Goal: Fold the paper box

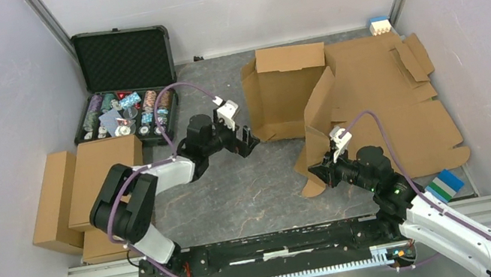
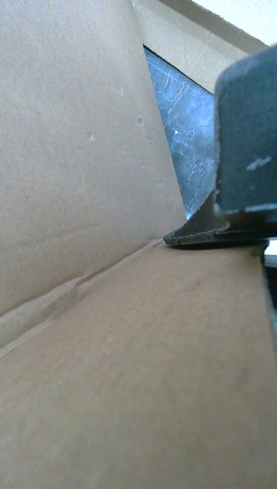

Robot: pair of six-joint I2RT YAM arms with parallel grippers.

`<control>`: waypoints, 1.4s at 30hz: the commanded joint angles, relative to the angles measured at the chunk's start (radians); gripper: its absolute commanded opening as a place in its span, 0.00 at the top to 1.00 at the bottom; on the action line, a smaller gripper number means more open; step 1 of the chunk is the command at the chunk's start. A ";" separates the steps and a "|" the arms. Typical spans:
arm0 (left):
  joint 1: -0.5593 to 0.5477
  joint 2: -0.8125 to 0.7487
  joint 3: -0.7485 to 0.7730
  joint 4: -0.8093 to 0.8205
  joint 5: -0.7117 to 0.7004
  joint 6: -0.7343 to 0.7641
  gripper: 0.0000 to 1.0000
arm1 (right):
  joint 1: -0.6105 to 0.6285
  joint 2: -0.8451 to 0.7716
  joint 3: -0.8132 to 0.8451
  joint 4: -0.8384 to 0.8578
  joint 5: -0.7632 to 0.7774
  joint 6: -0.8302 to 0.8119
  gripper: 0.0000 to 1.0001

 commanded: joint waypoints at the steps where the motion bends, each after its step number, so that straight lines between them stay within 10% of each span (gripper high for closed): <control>1: 0.016 0.065 0.062 0.205 0.143 -0.011 0.00 | 0.003 -0.005 0.035 -0.024 -0.009 -0.008 0.93; 18: -0.049 0.166 0.148 0.151 0.198 -0.046 0.00 | 0.004 0.009 0.043 -0.023 -0.023 -0.006 0.94; 30: -0.156 0.174 0.187 -0.075 -0.142 0.091 0.01 | 0.004 -0.012 0.040 -0.023 -0.020 -0.005 0.94; 42: -0.161 0.158 0.172 -0.022 -0.091 0.013 0.01 | 0.004 -0.008 0.037 -0.023 -0.019 -0.001 0.94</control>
